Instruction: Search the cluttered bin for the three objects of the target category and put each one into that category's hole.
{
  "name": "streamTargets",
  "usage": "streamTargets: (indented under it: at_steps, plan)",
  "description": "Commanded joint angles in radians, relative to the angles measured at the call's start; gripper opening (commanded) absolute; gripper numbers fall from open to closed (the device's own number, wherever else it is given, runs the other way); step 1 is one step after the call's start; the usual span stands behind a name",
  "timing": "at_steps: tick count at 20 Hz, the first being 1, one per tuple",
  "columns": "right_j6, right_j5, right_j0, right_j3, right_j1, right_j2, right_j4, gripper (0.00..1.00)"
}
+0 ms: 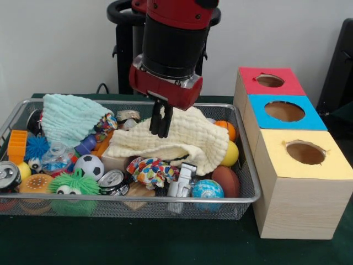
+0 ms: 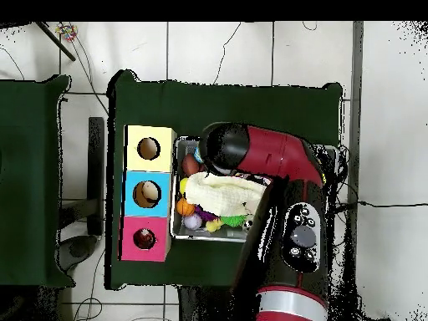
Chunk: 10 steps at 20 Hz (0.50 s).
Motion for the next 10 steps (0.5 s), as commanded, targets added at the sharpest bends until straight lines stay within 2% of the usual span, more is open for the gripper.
streamTargets:
  at_steps: [1,5,10]
  plan:
    - [-0.183,0.048,-0.067,0.038,-0.05,0.104,-0.082,0.0]
    - [-0.155,0.076,-0.088,0.054,-0.075,0.127,-0.067,0.0]
    - [-0.175,0.037,-0.136,0.096,-0.114,0.141,-0.099,0.0]
